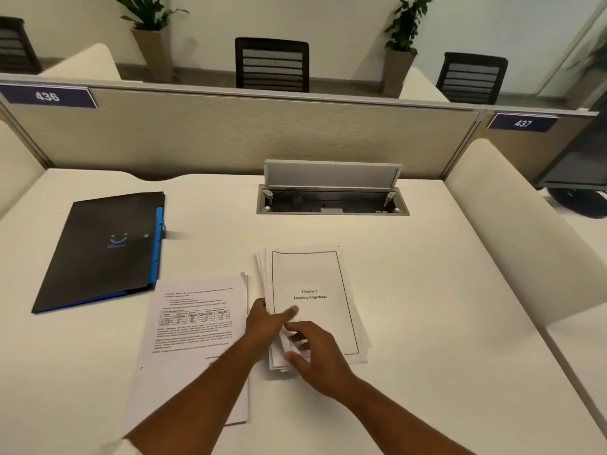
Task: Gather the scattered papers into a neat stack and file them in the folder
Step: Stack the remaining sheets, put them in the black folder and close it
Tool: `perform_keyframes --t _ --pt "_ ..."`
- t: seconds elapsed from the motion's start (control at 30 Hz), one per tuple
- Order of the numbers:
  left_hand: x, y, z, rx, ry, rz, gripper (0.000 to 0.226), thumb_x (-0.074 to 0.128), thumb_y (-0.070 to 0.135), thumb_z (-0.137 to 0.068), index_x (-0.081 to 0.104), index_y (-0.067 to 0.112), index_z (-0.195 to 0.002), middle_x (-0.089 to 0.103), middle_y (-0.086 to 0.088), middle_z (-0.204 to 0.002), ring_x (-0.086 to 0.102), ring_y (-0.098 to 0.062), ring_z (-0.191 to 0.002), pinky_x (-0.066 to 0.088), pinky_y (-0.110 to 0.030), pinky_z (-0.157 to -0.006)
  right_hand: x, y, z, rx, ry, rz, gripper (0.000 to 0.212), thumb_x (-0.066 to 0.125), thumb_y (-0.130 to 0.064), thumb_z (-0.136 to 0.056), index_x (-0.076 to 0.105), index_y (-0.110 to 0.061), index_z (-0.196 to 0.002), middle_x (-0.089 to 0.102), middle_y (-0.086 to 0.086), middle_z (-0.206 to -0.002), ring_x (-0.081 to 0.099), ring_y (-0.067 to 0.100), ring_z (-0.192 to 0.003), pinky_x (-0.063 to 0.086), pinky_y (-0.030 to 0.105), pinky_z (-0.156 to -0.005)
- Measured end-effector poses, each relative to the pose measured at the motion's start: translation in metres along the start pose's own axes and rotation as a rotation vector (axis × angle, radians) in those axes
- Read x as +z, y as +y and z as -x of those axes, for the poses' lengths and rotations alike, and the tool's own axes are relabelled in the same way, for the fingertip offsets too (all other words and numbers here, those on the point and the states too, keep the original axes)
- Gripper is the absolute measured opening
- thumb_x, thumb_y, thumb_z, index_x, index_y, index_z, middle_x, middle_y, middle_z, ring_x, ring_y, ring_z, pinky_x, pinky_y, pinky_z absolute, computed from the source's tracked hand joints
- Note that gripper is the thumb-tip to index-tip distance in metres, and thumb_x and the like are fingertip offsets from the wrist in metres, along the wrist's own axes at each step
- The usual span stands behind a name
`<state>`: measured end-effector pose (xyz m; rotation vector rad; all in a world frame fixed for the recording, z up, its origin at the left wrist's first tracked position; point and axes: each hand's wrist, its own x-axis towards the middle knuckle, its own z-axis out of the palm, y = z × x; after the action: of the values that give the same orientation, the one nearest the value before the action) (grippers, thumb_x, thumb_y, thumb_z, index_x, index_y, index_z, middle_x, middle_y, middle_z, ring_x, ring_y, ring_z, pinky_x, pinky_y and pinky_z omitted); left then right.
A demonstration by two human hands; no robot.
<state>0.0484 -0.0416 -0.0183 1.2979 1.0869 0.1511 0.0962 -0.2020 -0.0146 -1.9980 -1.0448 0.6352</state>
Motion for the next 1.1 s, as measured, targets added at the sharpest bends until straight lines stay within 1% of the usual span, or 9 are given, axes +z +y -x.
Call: perform_keyframes --t 0.13,0.3,0.4,0.5,0.57,0.63,0.7,0.93,1.1 --pt "0.004 -0.003 0.001 0.030 0.047 -0.087 0.056 0.074 0.004 -0.077 0.050 0.017 -0.126 0.065 -0.004 -0.116 0.064 -0.022 -0.101 0.055 -0.034 -0.086 -0.007 0.002 -0.003 0.025 0.147 0.136 0.046 0.064 -0.055 -0.092 0.065 -0.023 -0.125 0.066 -0.013 -0.119 0.058 0.002 -0.108 0.045 0.017 -0.095" --pt "-0.003 -0.006 0.001 0.068 0.037 -0.145 0.052 0.061 0.008 -0.088 0.044 0.016 -0.136 0.058 -0.005 -0.131 0.058 -0.023 -0.112 0.050 -0.035 -0.095 -0.034 0.024 -0.016 0.222 0.470 0.240 0.027 0.074 -0.023 -0.089 0.069 -0.013 -0.113 0.065 0.003 -0.118 0.057 0.026 -0.116 0.037 0.027 -0.102" --pt "-0.009 -0.003 0.006 0.144 -0.007 -0.137 0.056 0.056 0.007 -0.092 0.036 0.025 -0.142 0.052 0.003 -0.133 0.057 -0.009 -0.103 0.048 -0.017 -0.076 -0.056 0.032 -0.028 0.440 0.514 0.117 0.051 0.077 -0.028 -0.088 0.059 -0.009 -0.132 0.057 0.011 -0.133 0.054 0.032 -0.125 0.037 0.034 -0.108" --pt "-0.012 0.007 0.011 0.197 -0.056 -0.079 0.061 0.058 0.009 -0.093 0.032 0.026 -0.145 0.047 0.010 -0.133 0.051 -0.014 -0.116 0.046 -0.026 -0.093 -0.083 0.031 -0.042 0.610 0.458 -0.209 0.089 0.085 -0.043 -0.079 0.039 -0.013 -0.150 0.056 0.011 -0.140 0.057 0.029 -0.128 0.044 0.039 -0.110" --pt "-0.013 0.018 0.015 0.240 -0.076 -0.043 0.058 0.060 0.007 -0.092 0.037 0.026 -0.141 0.052 0.007 -0.134 0.053 -0.017 -0.119 0.046 -0.036 -0.102 -0.101 0.025 -0.050 0.562 0.421 -0.461 0.087 0.090 -0.041 -0.074 0.046 -0.013 -0.144 0.065 0.007 -0.132 0.067 0.024 -0.116 0.055 0.043 -0.100" --pt "-0.012 0.034 0.019 0.292 -0.076 -0.009 0.054 0.061 0.001 -0.089 0.043 0.027 -0.133 0.058 0.002 -0.131 0.058 -0.018 -0.115 0.049 -0.040 -0.100 -0.116 0.013 -0.056 0.443 0.415 -0.568 0.048 0.089 -0.028 -0.077 0.067 -0.016 -0.118 0.075 0.009 -0.118 0.076 0.018 -0.094 0.063 0.033 -0.079" --pt "-0.010 0.053 0.025 0.353 -0.075 0.028 0.053 0.062 -0.001 -0.088 0.043 0.028 -0.128 0.060 0.000 -0.126 0.061 -0.016 -0.110 0.053 -0.040 -0.096 -0.124 0.001 -0.060 0.338 0.468 -0.535 0.024 0.083 -0.018 -0.084 0.073 -0.020 -0.105 0.078 0.007 -0.108 0.077 0.018 -0.088 0.062 0.031 -0.074" --pt "-0.009 0.098 0.044 0.655 0.101 0.066 0.039 0.060 0.027 -0.094 0.039 0.029 -0.127 0.057 0.019 -0.114 0.060 0.007 -0.102 0.051 -0.011 -0.077 -0.118 -0.038 -0.053 0.093 0.682 -0.421 0.039 0.077 -0.014 -0.088 0.058 -0.021 -0.122 0.068 -0.010 -0.110 0.068 0.002 -0.098 0.056 0.012 -0.076" --pt "-0.007 0.094 0.047 0.671 0.159 -0.022 0.032 0.049 0.024 -0.100 0.038 0.018 -0.129 0.056 -0.003 -0.118 0.060 -0.019 -0.105 0.054 -0.027 -0.080 -0.106 -0.049 -0.046 0.095 0.677 -0.441 0.041 0.074 -0.019 -0.092 0.050 -0.024 -0.125 0.063 -0.003 -0.112 0.066 0.013 -0.104 0.057 0.011 -0.066"
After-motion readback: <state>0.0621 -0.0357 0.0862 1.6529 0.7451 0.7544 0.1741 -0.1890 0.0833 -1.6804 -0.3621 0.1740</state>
